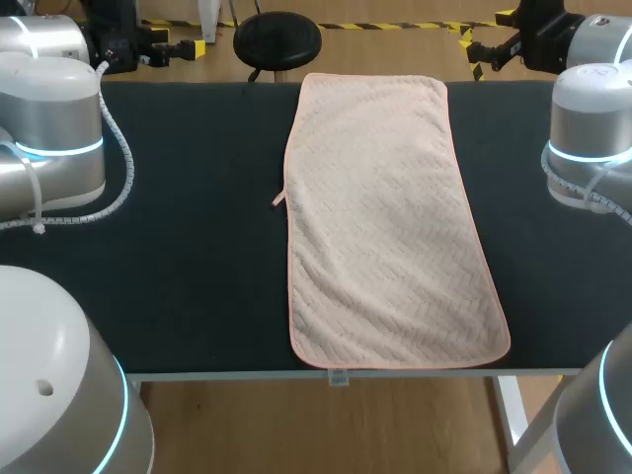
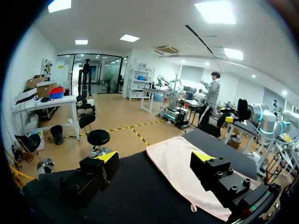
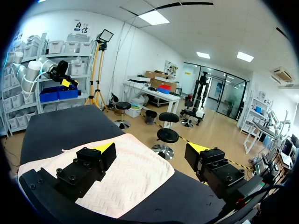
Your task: Fold the towel
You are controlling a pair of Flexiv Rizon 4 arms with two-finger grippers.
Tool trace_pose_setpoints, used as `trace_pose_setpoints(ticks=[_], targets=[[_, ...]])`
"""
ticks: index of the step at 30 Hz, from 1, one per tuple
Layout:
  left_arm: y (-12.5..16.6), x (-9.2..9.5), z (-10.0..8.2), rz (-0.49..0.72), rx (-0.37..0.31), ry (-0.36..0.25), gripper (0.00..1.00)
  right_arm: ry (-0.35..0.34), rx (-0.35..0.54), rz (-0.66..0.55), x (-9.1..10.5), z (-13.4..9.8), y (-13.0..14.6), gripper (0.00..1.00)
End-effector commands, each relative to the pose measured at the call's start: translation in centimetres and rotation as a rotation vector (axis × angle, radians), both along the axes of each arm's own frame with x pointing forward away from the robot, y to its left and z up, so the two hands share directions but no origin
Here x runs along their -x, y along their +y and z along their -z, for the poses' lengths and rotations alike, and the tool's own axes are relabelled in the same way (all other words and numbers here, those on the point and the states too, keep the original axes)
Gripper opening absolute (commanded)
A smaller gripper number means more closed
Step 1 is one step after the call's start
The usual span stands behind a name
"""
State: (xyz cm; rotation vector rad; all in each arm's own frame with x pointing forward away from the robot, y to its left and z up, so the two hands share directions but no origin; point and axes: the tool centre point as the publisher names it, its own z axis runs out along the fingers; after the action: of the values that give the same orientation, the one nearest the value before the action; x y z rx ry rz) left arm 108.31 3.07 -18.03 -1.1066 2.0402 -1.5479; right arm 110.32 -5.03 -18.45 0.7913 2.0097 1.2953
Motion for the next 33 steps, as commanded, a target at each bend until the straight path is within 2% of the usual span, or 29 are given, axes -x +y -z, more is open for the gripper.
trace_pose_setpoints(ticks=[1,21,22,23,25,26,27,28,30,31,32,33], targets=[[0.0,0.0,0.1,-0.003,0.001,-0.003,1.0,0.0,0.0,-0.001,0.0,0.0,0.0,1.0],[0.0,0.0,0.1,-0.003,0.001,-0.003,1.0,0.0,0.0,-0.001,0.0,0.0,0.0,1.0],[-0.2,-0.5,0.9,0.031,-0.036,0.018,1.0,-0.008,0.061,-0.056,-0.2,0.5,0.0,1.0],[-0.4,-0.8,1.5,0.065,-0.099,0.033,1.0,0.003,0.177,-0.095,-0.4,0.9,0.3,1.0],[-1.2,-1.4,2.4,0.136,-0.229,0.075,1.0,-0.025,0.363,-0.182,-0.4,1.4,0.5,1.0],[-2.0,-1.8,2.9,0.214,-0.349,0.113,1.0,-0.056,0.553,-0.263,-0.3,1.6,0.8,1.0],[-2.6,-2.0,3.2,0.269,-0.469,0.144,1.0,-0.082,0.684,-0.318,0.0,1.7,0.9,1.0],[-3.3,-2.1,3.5,0.324,-0.58,0.171,1.0,-0.097,0.805,-0.369,0.3,1.8,1.0,1.0],[-4.5,-2.1,4.2,0.442,-0.815,0.213,1.0,-0.082,1.019,-0.472,0.8,2.3,0.9,1.0],[-5.0,-2.0,4.7,0.495,-0.939,0.229,1.0,-0.107,1.132,-0.523,1.2,2.6,0.9,1.0],[-5.4,-1.8,5.0,0.531,-1.049,0.219,1.0,-0.128,1.239,-0.58,1.6,2.9,0.8,1.0],[-5.6,-1.7,5.2,0.577,-1.101,0.222,1.0,-0.157,1.347,-0.624,2.0,3.3,0.6,1.0]])
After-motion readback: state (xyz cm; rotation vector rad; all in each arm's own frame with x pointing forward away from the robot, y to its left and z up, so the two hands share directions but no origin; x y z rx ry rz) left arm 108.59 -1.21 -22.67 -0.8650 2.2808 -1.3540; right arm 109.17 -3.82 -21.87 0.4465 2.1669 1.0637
